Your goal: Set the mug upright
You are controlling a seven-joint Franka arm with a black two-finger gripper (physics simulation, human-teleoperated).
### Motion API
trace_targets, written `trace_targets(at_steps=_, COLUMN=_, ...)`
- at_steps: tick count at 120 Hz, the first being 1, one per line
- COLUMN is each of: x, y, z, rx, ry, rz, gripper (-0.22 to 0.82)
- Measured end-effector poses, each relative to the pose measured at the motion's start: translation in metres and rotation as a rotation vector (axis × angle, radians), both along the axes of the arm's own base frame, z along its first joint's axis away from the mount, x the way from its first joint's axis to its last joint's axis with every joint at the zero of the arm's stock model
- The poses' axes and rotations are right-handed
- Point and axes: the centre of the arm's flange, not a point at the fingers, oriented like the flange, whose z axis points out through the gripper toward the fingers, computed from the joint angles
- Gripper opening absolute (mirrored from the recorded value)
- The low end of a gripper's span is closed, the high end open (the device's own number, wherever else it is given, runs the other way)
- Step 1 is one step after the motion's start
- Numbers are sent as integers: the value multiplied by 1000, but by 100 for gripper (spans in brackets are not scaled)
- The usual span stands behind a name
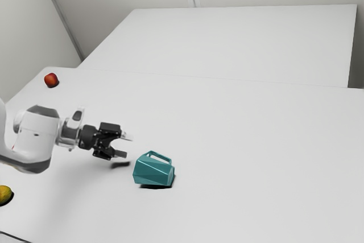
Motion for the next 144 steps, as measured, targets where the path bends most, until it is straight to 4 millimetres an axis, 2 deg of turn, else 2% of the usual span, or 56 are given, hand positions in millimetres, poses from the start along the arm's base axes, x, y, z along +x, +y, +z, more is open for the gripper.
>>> trace_targets(at_steps=9, x=-7, y=0, z=2, rx=5, ry=-43, rz=-8, gripper=60)
trace_targets(at_steps=39, x=-22, y=-15, z=-13, rx=1, ry=-64, rz=-43, gripper=60)
trace_targets(at_steps=79, x=-22, y=-56, z=-10, rx=-25, ry=-79, rz=-100, gripper=60)
trace_targets(at_steps=96, x=-21, y=-66, z=-10, rx=-36, ry=-67, rz=-97, gripper=60)
trace_targets(at_steps=111, x=-24, y=-87, z=-13, rx=-47, ry=-49, rz=-108, gripper=60)
trace_targets(at_steps=120, x=-25, y=-90, z=-13, rx=-49, ry=-44, rz=-101, gripper=60)
trace_targets(at_steps=128, x=-25, y=-89, z=-12, rx=-49, ry=-42, rz=-90, gripper=51)
trace_targets(at_steps=144, x=-25, y=-88, z=-11, rx=-50, ry=-39, rz=-78, gripper=19)
